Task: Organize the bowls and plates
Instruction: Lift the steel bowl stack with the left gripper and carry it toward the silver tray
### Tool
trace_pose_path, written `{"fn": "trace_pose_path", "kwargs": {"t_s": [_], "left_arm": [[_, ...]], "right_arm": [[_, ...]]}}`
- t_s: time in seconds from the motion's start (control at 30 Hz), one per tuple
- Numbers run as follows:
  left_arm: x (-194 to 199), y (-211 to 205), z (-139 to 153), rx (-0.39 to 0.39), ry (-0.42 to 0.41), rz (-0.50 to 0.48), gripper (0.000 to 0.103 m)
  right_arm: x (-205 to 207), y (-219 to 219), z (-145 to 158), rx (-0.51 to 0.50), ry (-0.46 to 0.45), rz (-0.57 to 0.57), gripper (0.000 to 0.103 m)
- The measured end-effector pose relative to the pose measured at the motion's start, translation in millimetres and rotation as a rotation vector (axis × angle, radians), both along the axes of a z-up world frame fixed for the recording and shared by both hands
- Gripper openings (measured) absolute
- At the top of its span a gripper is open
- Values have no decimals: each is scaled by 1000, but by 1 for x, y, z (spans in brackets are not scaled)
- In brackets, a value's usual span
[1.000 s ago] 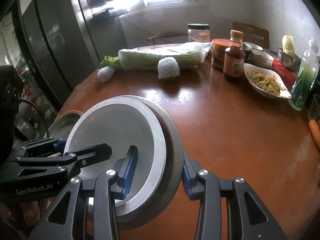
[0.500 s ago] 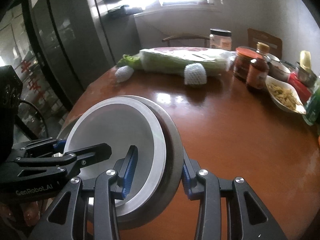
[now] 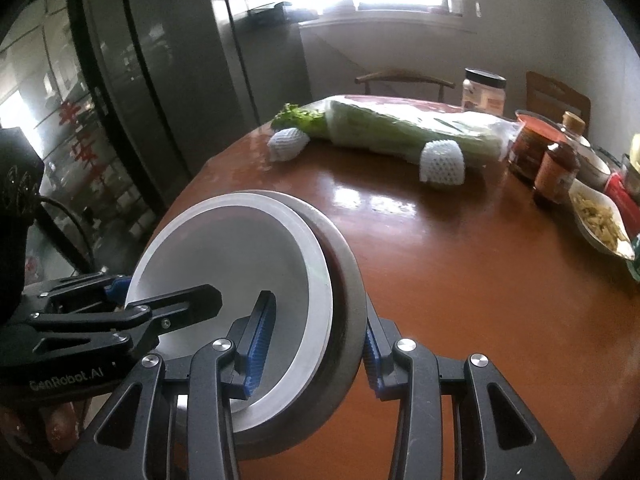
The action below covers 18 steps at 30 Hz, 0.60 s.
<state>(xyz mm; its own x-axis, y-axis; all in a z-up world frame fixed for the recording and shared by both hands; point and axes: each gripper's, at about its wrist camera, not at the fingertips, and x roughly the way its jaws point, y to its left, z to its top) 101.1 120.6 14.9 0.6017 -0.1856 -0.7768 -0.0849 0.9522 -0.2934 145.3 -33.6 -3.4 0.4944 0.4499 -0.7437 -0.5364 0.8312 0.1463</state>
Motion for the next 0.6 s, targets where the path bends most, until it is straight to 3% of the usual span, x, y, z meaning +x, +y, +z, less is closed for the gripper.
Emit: {"fn": "trace_pose_path", "kwargs": {"t_s": [0.6], "left_arm": [[-3, 31, 6, 9, -13, 60, 49]], "right_arm": [[5, 35, 5, -16, -16, 64, 42]]}}
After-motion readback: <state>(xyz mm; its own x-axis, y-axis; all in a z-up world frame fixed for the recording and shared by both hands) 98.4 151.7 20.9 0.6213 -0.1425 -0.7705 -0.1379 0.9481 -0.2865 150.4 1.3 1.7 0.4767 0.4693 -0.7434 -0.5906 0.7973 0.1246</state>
